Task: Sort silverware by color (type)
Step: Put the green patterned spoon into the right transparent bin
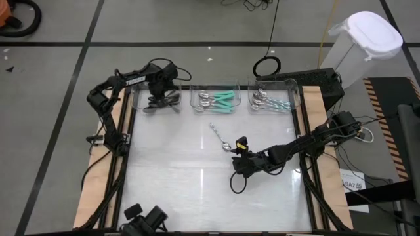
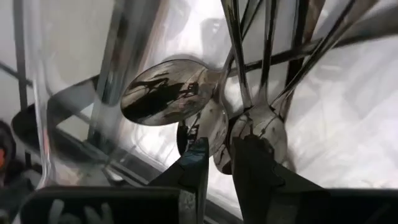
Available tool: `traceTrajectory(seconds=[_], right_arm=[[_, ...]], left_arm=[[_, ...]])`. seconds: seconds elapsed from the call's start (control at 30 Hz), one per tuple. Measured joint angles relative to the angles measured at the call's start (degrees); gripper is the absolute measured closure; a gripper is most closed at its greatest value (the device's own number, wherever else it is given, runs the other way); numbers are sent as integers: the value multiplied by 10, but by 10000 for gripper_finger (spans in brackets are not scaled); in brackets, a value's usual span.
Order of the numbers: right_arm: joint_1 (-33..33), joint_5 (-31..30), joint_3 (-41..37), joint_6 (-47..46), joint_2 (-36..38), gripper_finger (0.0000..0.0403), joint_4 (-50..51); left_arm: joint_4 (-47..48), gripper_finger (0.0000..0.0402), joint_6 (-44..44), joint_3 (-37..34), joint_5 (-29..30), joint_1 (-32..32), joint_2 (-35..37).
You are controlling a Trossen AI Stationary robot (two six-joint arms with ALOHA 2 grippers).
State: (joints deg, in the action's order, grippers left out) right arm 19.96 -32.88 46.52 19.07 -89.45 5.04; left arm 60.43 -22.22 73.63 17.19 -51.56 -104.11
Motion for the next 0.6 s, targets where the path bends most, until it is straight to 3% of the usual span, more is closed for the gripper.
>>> traceTrajectory(seconds=[0.17,0.37,0.6], right_arm=[[0,-3,0,-6,0,245,0],[-9,-3,0,-37,0,245,-1],[-32,0,0,-50,0,245,-26]], left_arm=[[3,330,69,0,0,23,29],[4,330,140,0,-45,51,110],[-9,330,160,1,-94,138,195]])
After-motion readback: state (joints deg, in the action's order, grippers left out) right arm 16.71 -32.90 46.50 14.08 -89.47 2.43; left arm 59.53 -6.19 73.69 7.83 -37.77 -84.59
